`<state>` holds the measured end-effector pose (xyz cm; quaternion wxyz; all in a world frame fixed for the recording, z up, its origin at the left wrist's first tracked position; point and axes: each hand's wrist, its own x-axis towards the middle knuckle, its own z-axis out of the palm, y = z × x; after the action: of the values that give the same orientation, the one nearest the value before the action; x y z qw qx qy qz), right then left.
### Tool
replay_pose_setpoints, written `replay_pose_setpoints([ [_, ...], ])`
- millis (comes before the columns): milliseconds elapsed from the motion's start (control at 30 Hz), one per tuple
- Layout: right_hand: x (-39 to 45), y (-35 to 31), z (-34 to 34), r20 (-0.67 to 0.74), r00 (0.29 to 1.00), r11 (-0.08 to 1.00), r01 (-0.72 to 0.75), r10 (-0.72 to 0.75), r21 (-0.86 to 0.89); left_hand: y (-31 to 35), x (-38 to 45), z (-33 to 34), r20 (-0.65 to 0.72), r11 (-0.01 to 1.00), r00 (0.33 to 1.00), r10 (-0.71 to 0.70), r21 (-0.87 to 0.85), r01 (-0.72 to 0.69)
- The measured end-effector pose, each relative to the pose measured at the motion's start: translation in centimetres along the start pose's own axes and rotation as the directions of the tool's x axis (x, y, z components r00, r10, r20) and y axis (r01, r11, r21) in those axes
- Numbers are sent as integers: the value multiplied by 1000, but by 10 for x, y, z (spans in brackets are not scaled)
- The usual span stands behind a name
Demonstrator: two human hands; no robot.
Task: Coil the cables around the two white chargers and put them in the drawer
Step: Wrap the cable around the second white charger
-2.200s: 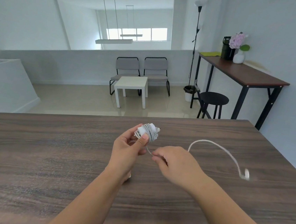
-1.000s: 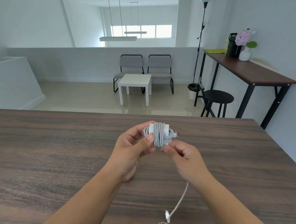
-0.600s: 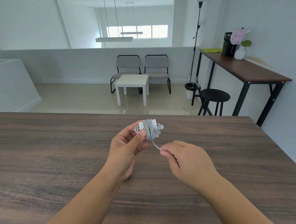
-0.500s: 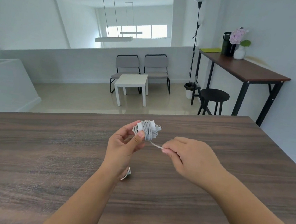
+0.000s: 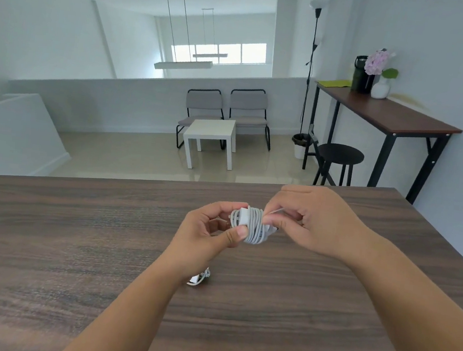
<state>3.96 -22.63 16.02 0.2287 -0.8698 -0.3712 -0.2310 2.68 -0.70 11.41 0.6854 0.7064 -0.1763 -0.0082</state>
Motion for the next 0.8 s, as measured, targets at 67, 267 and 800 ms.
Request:
replay_pose_setpoints([
  [67, 1, 1, -1, 6, 1000, 997, -29, 28, 73, 2, 1, -2, 21, 1000, 1000, -5, 1, 5],
  [267, 0, 0, -4, 22, 1000, 997, 11, -13, 72, 4, 1, -2, 26, 1000, 999, -18, 17, 17],
  [800, 10, -2, -2, 43, 999, 988, -18, 11, 154, 10, 0, -3, 9, 997, 997, -79, -1, 79],
])
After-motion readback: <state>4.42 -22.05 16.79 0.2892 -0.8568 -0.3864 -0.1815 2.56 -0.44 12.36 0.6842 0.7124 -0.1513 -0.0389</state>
